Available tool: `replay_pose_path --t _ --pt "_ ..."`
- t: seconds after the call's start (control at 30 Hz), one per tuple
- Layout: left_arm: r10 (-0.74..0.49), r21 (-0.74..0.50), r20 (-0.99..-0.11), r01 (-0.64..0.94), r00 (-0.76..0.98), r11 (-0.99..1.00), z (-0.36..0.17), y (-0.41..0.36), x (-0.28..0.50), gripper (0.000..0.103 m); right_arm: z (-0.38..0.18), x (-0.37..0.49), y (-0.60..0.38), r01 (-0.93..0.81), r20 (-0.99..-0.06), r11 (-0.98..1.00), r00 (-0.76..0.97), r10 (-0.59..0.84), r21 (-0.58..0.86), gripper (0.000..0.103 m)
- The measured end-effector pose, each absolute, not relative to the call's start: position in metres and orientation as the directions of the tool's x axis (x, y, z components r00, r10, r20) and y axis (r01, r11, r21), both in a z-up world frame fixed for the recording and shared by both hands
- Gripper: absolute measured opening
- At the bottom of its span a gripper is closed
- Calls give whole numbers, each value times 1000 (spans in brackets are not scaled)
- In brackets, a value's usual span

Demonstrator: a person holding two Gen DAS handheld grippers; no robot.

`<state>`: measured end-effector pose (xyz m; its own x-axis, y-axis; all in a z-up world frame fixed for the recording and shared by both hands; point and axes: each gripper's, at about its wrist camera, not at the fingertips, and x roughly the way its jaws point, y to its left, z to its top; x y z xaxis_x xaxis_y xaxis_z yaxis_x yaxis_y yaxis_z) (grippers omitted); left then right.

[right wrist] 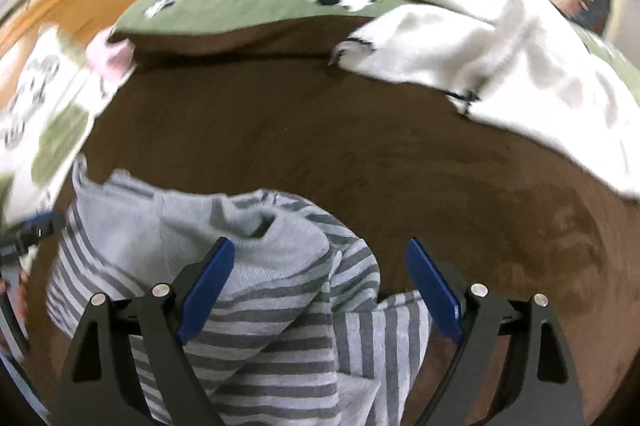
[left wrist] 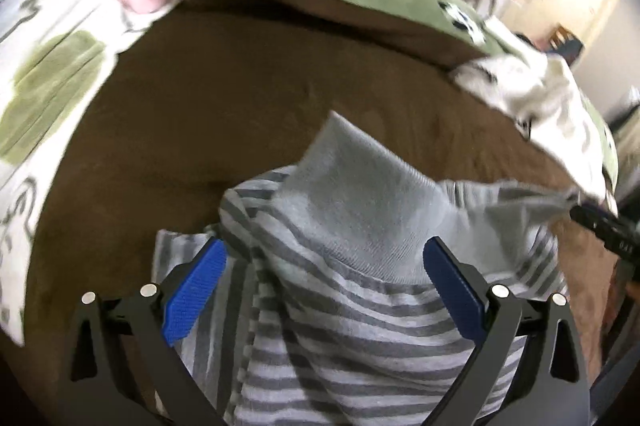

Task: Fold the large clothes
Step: 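Lift the hem with both tools and fold it toward the hood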

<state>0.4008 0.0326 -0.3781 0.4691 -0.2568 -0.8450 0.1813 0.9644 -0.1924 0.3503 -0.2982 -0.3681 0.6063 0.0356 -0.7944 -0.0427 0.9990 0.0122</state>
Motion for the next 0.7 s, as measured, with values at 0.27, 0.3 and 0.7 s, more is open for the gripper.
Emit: replay_pose_path --t 0.27,0.3,0.7 --pt "-287 -173 -852 281 439 944 -398 24 431 84 -388 372 -291 -158 -799 986 587 130 45 54" --pt "-290 -178 -852 280 436 943 -400 24 433 82 -390 375 -291 -162 -803 985 580 139 54 43" --pt "-259 -143 -853 275 454 951 -407 16 439 34 -390 390 -283 -76 -809 997 586 54 12 12"
